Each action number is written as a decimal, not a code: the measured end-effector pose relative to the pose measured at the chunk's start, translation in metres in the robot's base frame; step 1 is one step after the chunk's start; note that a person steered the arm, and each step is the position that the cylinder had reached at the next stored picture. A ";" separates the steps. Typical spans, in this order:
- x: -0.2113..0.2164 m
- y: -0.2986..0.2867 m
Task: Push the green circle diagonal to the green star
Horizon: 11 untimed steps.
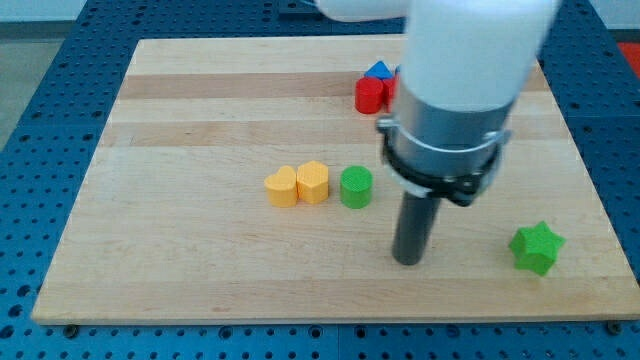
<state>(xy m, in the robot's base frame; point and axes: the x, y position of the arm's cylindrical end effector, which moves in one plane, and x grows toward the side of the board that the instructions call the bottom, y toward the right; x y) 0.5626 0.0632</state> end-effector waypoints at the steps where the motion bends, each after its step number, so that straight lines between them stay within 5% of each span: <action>1: 0.000 -0.006; 5: -0.024 -0.067; 8: -0.091 -0.069; 11: -0.103 -0.034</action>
